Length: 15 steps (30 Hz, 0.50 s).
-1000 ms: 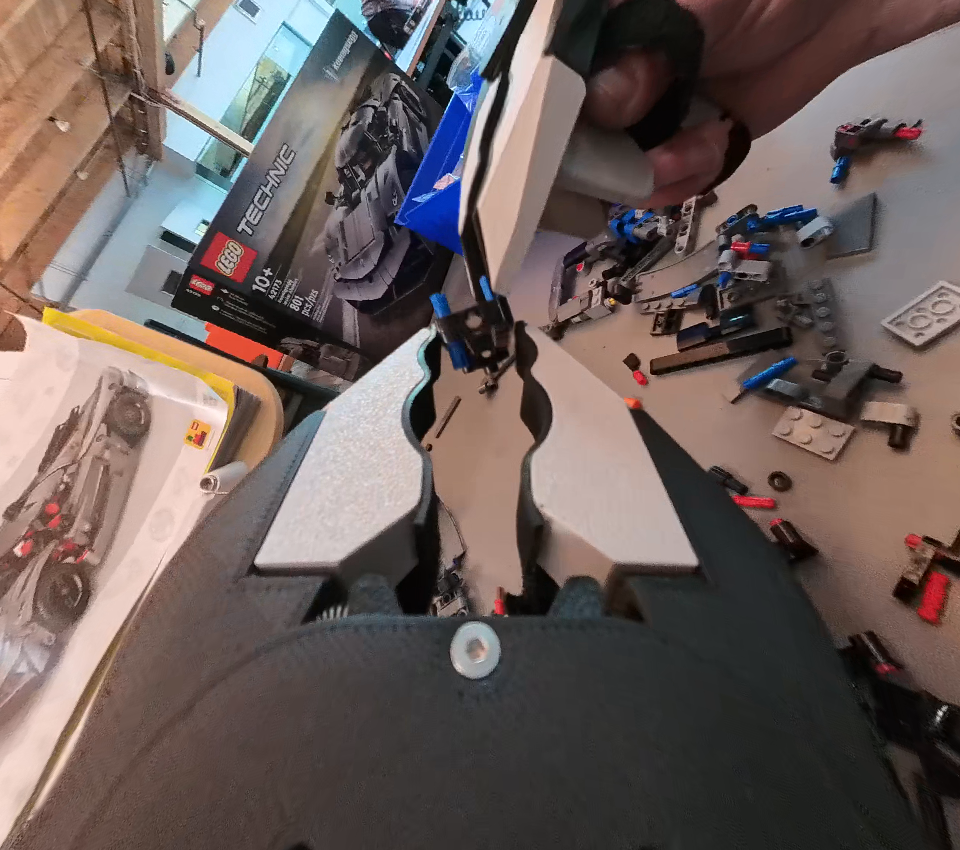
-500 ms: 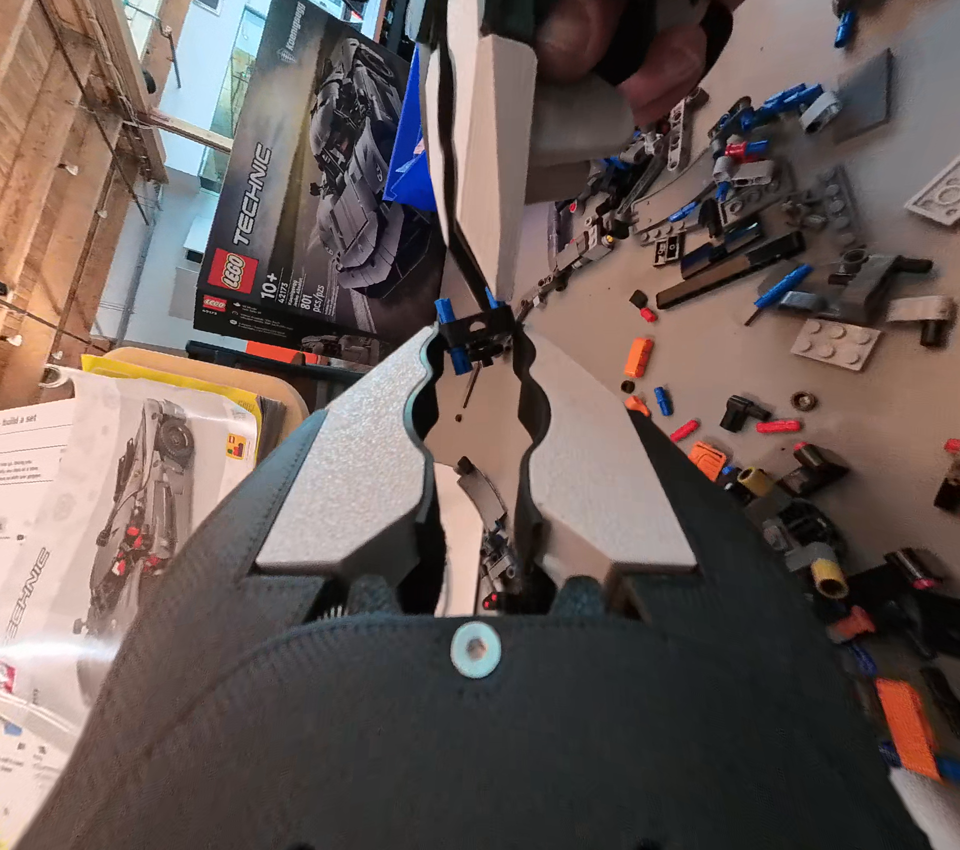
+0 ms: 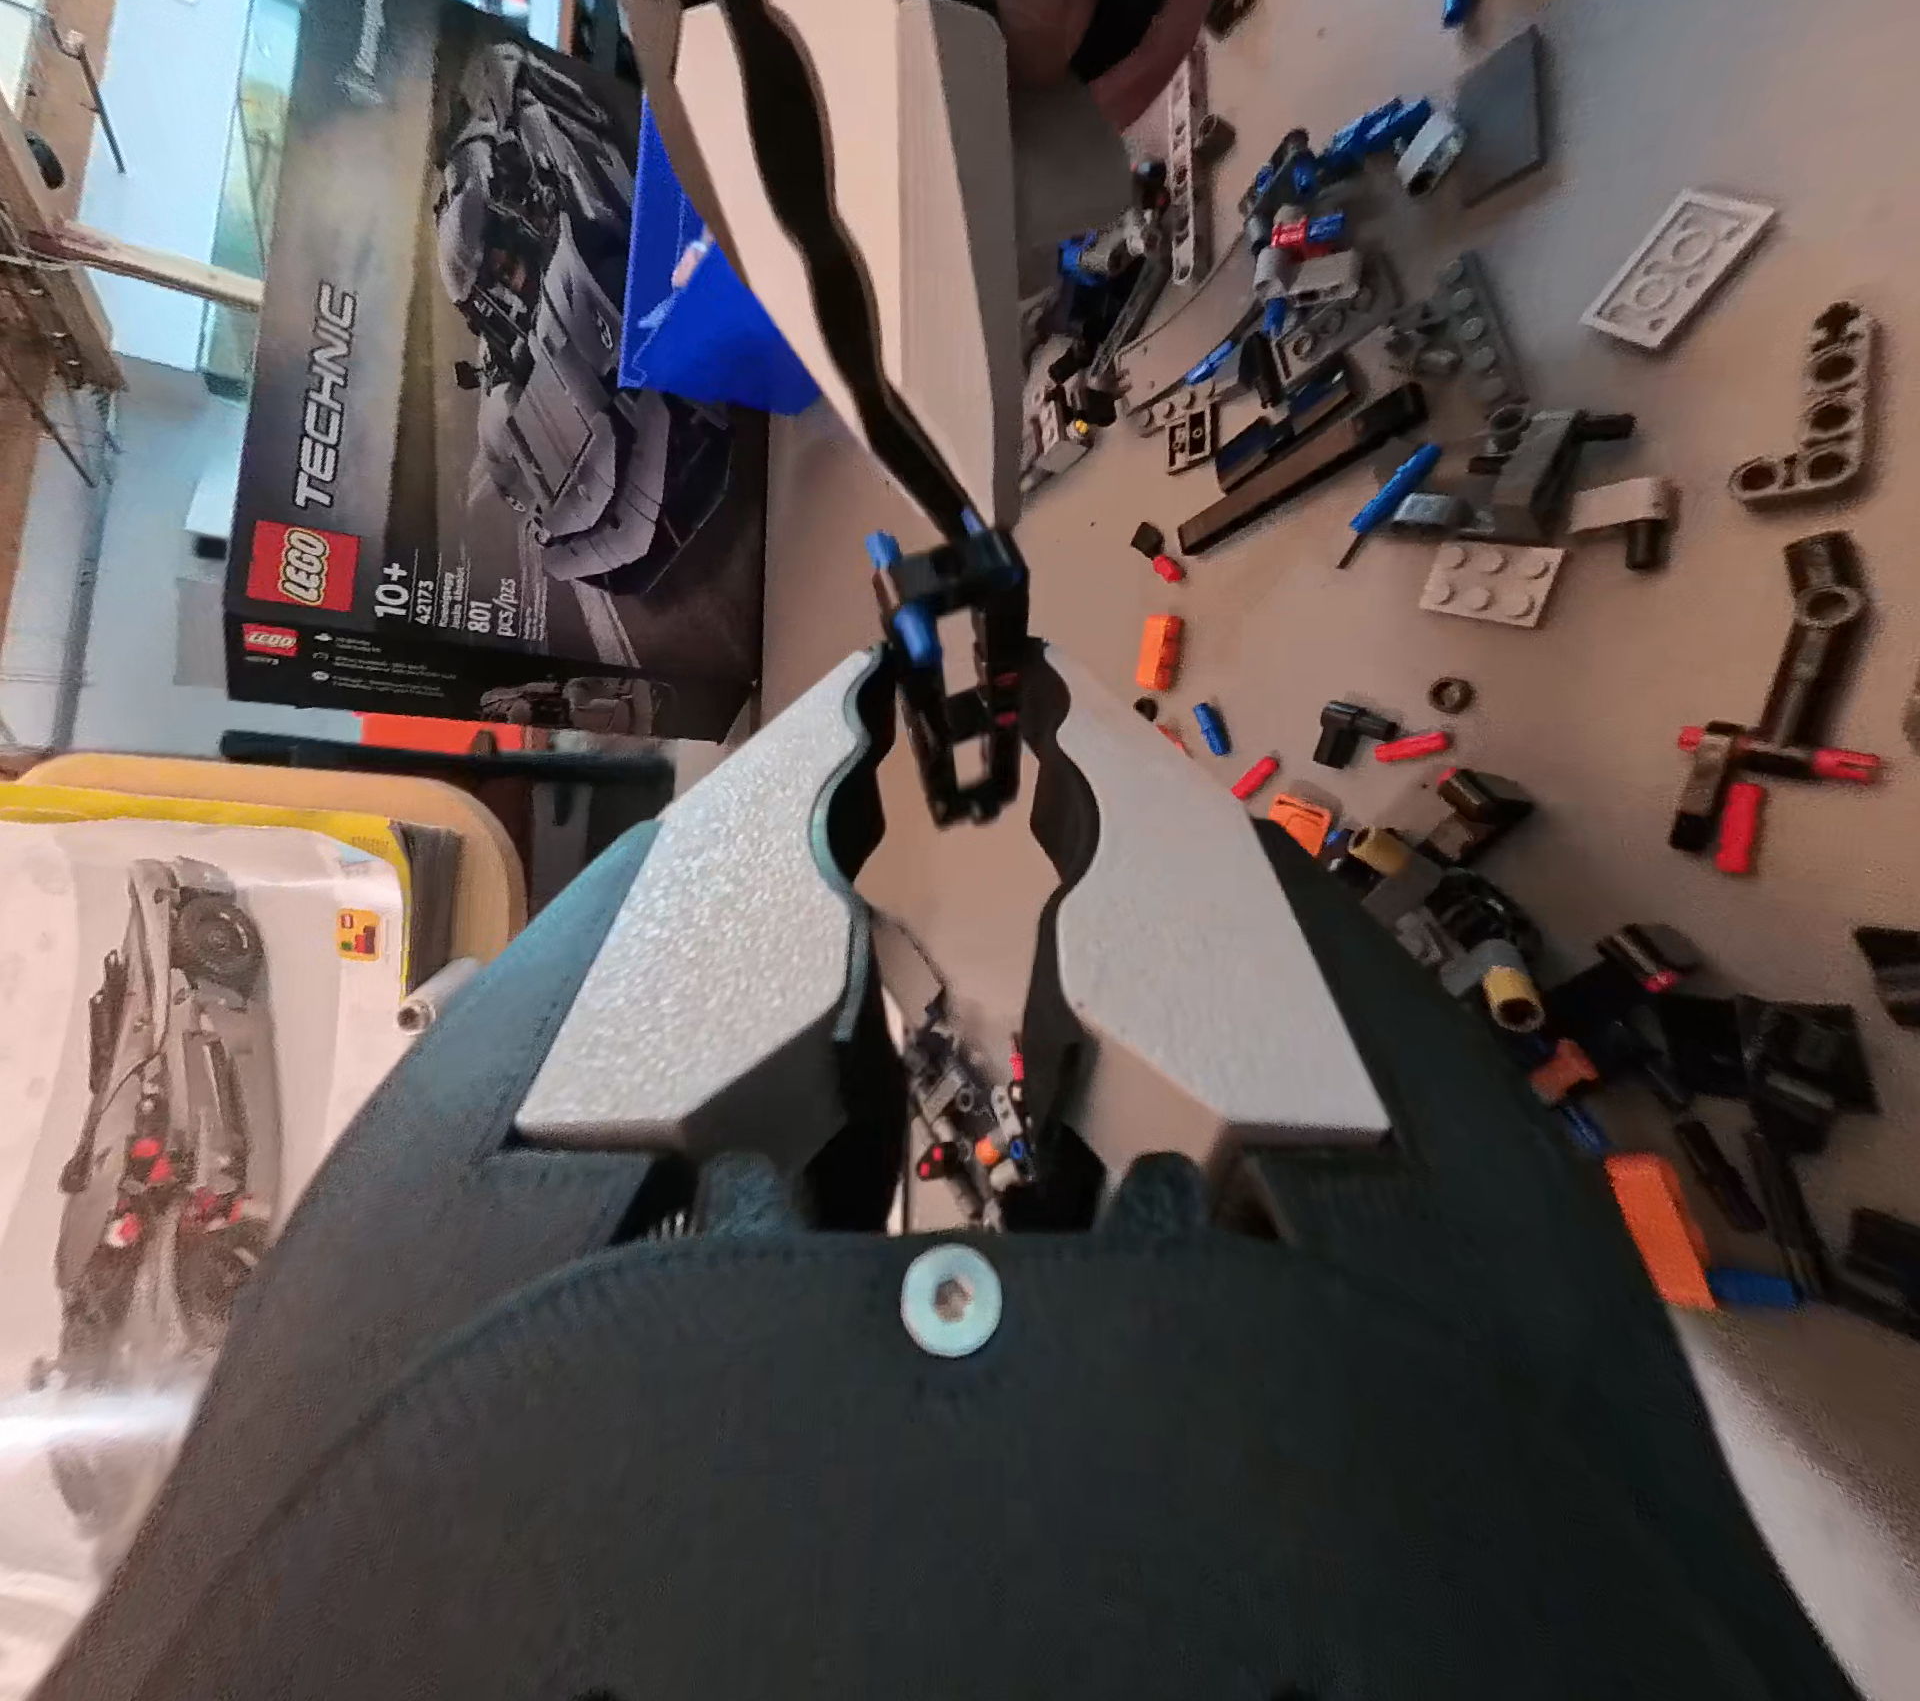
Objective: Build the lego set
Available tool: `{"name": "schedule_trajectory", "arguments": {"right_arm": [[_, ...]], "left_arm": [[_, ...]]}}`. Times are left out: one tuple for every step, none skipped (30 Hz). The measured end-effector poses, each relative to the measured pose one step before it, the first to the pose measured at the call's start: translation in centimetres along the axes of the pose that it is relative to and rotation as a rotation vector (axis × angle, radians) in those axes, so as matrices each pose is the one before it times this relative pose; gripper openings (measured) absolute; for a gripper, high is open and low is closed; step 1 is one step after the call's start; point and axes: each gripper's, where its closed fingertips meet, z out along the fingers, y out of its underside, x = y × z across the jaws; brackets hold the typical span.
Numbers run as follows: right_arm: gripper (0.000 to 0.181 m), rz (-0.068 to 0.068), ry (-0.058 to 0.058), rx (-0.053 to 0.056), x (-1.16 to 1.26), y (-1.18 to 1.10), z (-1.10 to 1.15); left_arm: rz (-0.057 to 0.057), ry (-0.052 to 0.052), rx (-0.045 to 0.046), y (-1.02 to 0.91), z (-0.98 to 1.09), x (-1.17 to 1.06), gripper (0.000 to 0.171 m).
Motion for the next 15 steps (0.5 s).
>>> {"name": "schedule_trajectory", "arguments": {"right_arm": [[0.000,-0.0027,0.0016,0.0060,-0.009,-0.067,-0.321],[0.000,0.0041,0.0015,0.0107,0.038,-0.157,-0.252],[0.001,0.0026,0.0061,-0.0022,0.084,0.022,0.005],[0.001,0.0023,-0.0003,-0.0091,-0.008,0.119,0.232],[0.000,0.0023,-0.0030,-0.0018,-0.071,0.013,0.237],[0.000,0.0053,0.0044,0.0060,0.092,-0.084,0.083],[0.000,0.0120,-0.0019,0.0162,0.095,-0.182,-0.079],[0.000,0.0100,-0.0101,0.0179,-0.048,-0.248,-0.108],[0.000,-0.0034,0.0011,0.0094,-0.045,-0.204,-0.040],[0.000,-0.0065,0.0087,0.0029,-0.004,-0.135,0.086],[0.000,-0.0014,0.0087,0.0030,0.063,-0.092,0.144],[0.000,0.0020,0.0076,0.0017,0.112,-0.026,0.118],[0.000,0.0054,0.0033,0.0022,0.127,0.010,0.086],[0.000,0.0065,0.0007,-0.0003,0.101,0.079,0.050],[0.000,0.0018,0.0047,-0.0017,0.104,0.073,0.051]], "left_arm": [[-0.0304,0.0100,0.03279,-0.184,-0.354,-0.095,0.022],[-0.0200,0.0080,0.01121,0.021,-0.205,-0.070,0.022],[0.0011,0.0088,-0.00874,0.209,0.019,0.072,0.022],[-0.0050,0.0118,-0.00676,0.135,0.156,0.189,0.022],[-0.0360,0.0164,-0.00032,0.099,0.192,0.112,0.022],[-0.0486,0.0108,0.00839,-0.014,0.138,-0.062,0.022],[-0.0089,-0.0099,0.01931,-0.231,-0.009,-0.180,0.022],[0.0192,-0.0260,0.00765,-0.180,-0.013,-0.216,0.022],[0.0159,-0.0158,0.00000,-0.160,0.069,-0.063,0.026],[-0.0001,0.0005,0.00795,-0.285,0.175,0.149,0.038],[-0.0025,-0.0039,0.00757,-0.240,0.217,0.094,0.044],[0.0077,-0.0156,-0.00627,0.012,0.189,-0.098,0.043],[0.0160,-0.0196,-0.00704,0.031,0.100,-0.177,0.039],[0.0128,-0.0287,-0.00669,0.094,0.013,-0.385,0.030],[0.0020,-0.0163,-0.00537,0.108,-0.011,-0.300,0.024]]}}
